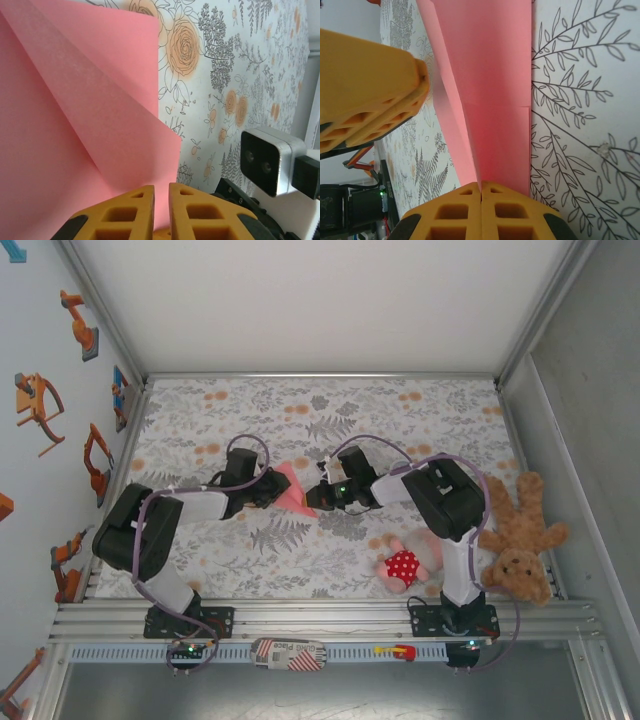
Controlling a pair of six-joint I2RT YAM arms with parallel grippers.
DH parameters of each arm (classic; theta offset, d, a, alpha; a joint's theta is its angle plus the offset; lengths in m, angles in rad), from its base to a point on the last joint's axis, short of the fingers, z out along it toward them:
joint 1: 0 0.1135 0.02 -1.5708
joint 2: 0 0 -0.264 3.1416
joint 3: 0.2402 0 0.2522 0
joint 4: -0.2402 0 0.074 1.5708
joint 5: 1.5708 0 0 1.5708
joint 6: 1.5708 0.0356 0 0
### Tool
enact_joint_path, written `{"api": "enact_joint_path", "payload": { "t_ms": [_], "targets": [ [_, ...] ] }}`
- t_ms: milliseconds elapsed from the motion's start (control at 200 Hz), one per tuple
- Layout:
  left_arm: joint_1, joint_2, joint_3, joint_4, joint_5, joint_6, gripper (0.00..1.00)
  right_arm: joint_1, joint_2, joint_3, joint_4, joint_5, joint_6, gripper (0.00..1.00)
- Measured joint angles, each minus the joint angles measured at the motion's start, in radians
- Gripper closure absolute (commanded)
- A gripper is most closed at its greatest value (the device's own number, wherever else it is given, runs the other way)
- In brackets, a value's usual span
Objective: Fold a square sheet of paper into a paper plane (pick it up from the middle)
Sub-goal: Fourth fold the wing at the center of the table.
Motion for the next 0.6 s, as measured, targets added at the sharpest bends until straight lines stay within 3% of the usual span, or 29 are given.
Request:
{"api": "enact_joint_path", "payload": {
  "t_ms": [305,601],
  "targets": [
    [0.009,0.058,0.021,0.040,0.039,-0.007,0.86,-0.001,0.000,-0.006,0.013,0.000,0.010,0.99],
    [0.016,0.097,0.042,0.058,0.063,-0.007,0.86,-0.003,0.000,-0.008,0.018,-0.003,0.009,0.90]
  ]
}}
